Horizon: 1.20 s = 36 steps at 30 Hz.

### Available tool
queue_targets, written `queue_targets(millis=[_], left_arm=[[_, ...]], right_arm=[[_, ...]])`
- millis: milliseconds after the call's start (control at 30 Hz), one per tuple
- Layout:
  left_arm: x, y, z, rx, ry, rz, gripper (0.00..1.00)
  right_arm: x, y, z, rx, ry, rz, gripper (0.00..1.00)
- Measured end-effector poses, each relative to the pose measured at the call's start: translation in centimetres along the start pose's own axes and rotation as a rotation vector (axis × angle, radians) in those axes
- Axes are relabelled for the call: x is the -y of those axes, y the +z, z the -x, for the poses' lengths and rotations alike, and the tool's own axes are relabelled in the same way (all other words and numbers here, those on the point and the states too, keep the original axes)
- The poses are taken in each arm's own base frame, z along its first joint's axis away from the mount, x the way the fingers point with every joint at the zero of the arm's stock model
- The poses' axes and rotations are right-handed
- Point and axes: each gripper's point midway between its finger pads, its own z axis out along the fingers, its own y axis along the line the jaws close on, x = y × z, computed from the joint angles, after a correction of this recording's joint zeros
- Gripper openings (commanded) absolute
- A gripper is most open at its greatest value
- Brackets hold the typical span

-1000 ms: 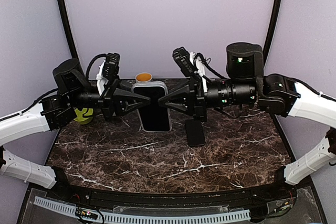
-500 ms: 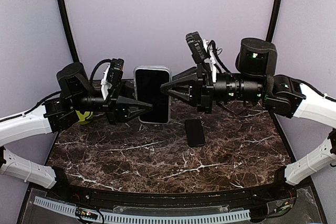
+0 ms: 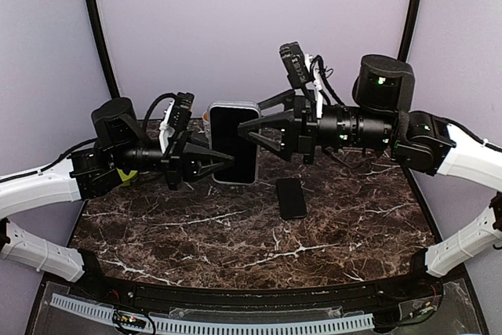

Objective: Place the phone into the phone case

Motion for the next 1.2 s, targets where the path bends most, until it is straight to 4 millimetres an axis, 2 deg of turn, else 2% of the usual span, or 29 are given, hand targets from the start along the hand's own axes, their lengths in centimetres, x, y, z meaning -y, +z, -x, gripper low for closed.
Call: queue_targets(millis=[167,267,300,333,367,400,500,600,667,833,933,1000,1033,1067,1100,1167,1200], left_arm=[[0.0,0.0,0.0,-0.001,0.001,0.000,0.00],[0.3,0.0,-0.1,-0.002,-0.006,-0.016,0.00],[0.3,0.0,0.0,-0.001,-0.004,-0.017,0.00],[0.3,0.0,0.0,-0.001,-0.007,-0.016,0.00],[0.2,0.0,0.0,0.001,-0.010,-0.010,0.00],[0.2,0.0,0.0,0.001,-0.010,-0.009,0.00],[-0.1,0.0,0.6,0.028,-0.040,0.010,0.00],[-0.4,0.0,1.5,0.061,-0.067,0.026,0.00],[-0.6,-0.1,1.9,0.079,-0.084,0.036,0.00],[-0.8,-0.1,2.2,0.092,-0.127,0.051,0.00],[-0.5,-0.1,2.4,0.095,-0.138,0.032,0.00],[-0.5,-0.1,2.5,0.098,-0.144,0.030,0.24],[-0.6,-0.1,2.4,0.098,-0.147,0.035,0.52],[-0.9,-0.1,2.4,0.099,-0.157,0.056,0.63],[-1.5,-0.1,2.3,0.101,-0.163,0.088,0.78],[-3.2,-0.4,2.0,0.094,-0.185,0.189,0.89],[-4.3,-0.7,1.6,0.083,-0.201,0.250,0.91]], right_arm=[[0.3,0.5,-0.3,-0.008,0.001,-0.008,0.01],[0.1,0.5,-0.3,-0.007,-0.002,0.005,0.00],[0.1,0.5,-0.2,-0.007,-0.003,0.005,0.02],[0.1,0.4,-0.2,-0.006,-0.003,0.005,0.18],[0.2,0.4,-0.2,-0.004,0.004,-0.003,0.49],[0.2,0.4,-0.2,-0.004,0.004,-0.003,0.55],[0.5,0.5,-0.3,-0.005,0.007,-0.016,0.56],[0.8,0.6,-1.0,-0.015,0.011,-0.031,0.49],[1.1,0.7,-1.8,-0.029,0.017,-0.042,0.40],[1.5,0.8,-2.9,-0.051,0.039,-0.062,0.00],[1.5,0.7,-2.8,-0.049,0.064,-0.051,0.00],[1.5,0.6,-2.7,-0.050,0.077,-0.045,0.00],[1.6,0.6,-2.7,-0.052,0.089,-0.046,0.00],[2.1,0.6,-2.9,-0.057,0.105,-0.056,0.00],[2.7,0.6,-3.3,-0.069,0.124,-0.074,0.00],[5.1,0.5,-4.5,-0.102,0.182,-0.135,0.00],[6.4,0.4,-5.2,-0.119,0.210,-0.169,0.00]])
